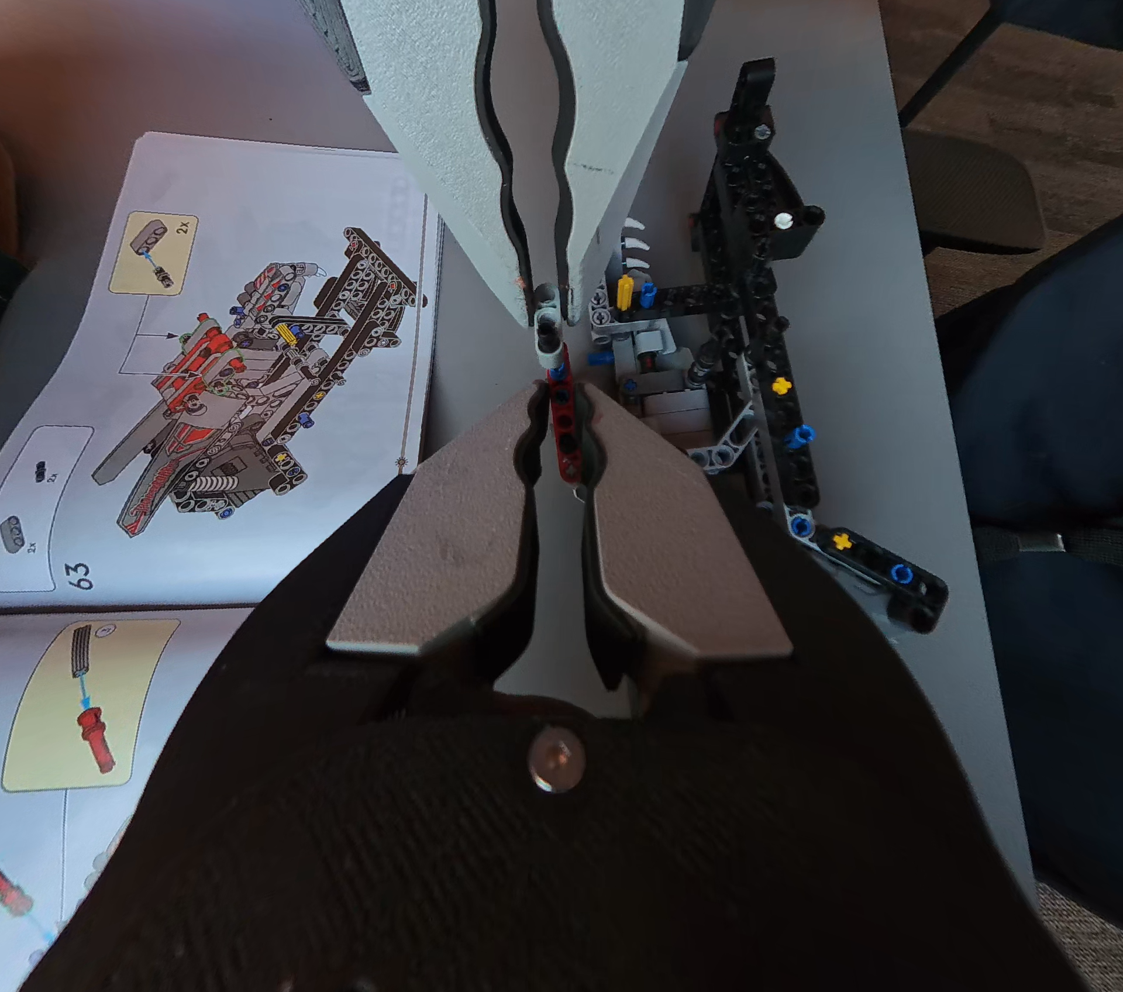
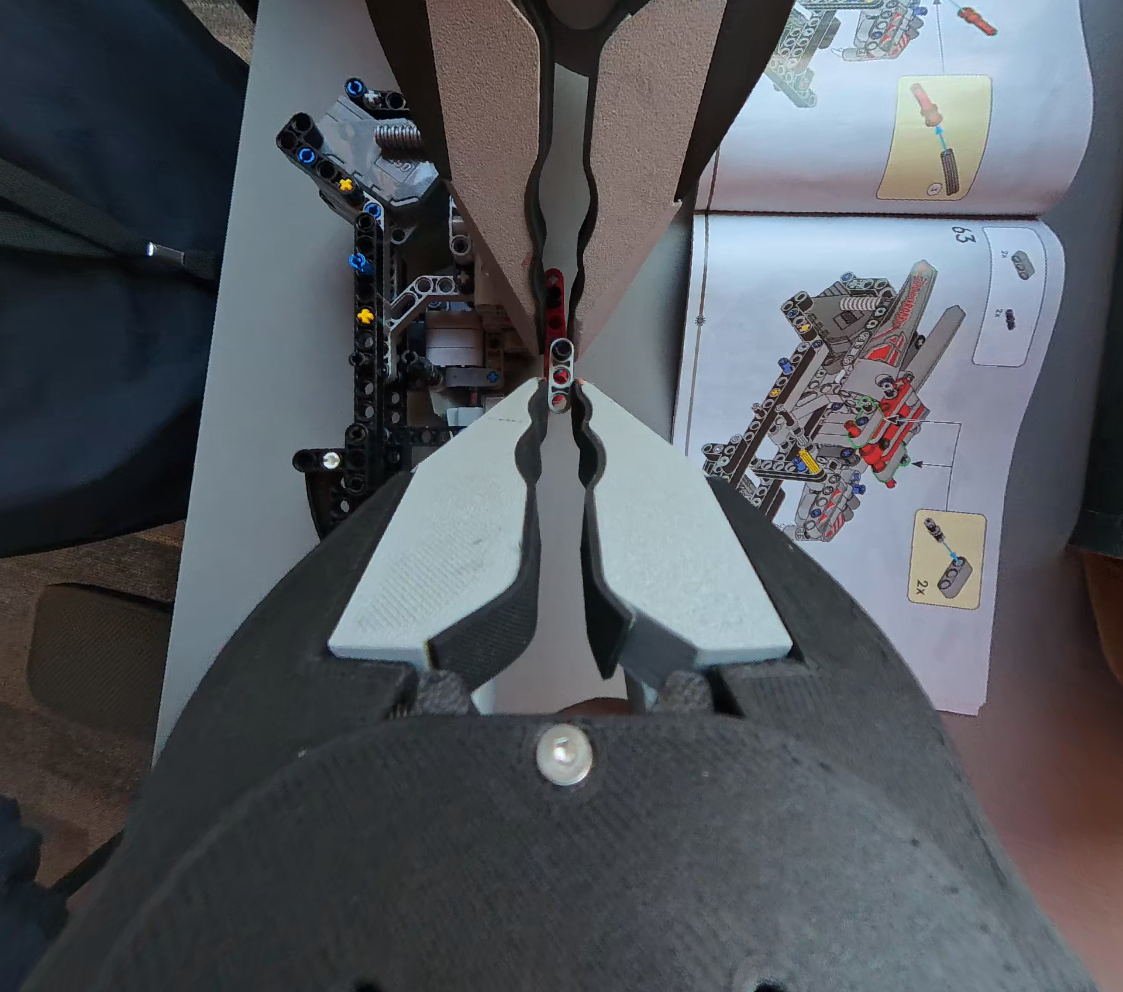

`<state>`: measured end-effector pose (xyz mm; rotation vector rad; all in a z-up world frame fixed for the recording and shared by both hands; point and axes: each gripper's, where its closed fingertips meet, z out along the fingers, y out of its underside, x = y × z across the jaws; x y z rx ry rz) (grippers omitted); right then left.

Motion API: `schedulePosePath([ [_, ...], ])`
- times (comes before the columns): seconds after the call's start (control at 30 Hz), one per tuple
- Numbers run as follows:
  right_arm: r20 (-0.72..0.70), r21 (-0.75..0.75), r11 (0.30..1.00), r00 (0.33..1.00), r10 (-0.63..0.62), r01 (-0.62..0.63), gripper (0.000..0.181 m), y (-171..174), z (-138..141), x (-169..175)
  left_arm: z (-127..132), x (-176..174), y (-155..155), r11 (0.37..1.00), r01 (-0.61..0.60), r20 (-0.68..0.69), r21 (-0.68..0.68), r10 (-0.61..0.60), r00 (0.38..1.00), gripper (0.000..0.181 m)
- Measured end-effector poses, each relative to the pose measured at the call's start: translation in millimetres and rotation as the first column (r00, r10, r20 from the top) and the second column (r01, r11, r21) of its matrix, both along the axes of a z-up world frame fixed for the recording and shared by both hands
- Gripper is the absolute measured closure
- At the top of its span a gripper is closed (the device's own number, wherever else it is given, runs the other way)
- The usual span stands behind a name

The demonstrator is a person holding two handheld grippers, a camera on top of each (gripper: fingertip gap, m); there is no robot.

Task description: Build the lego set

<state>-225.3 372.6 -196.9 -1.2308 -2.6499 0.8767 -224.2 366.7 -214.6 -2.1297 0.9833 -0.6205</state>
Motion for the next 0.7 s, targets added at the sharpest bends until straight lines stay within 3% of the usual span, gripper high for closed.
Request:
schedulePosePath([
  [0.3, -0.003, 0.075, 0.996, 0.999, 0.037, -0.036, 0.176, -0.5, -1.3, 1.3, 0.1, -0.1, 0.4, 1.0, 0.001, -0.025, 0.022, -0.001, 1.0, 0.177],
  [0.53, 0.146, 0.174, 0.979, 0.986, 0.079, -0.104, 0.176, 0.7, -1.6, 4.4, 0.1, 2.6, 1.3, 1.0, 0.001, -0.024, 0.024, 0.0, 1.0, 0.177],
  [0.7, 0.162, 0.191, 0.976, 0.984, 0.078, -0.109, 0.176, 1.6, -1.6, 5.7, 1.6, 2.1, 0.9, 0.999, -0.01, -0.022, 0.046, 0.011, 1.0, 0.177],
])
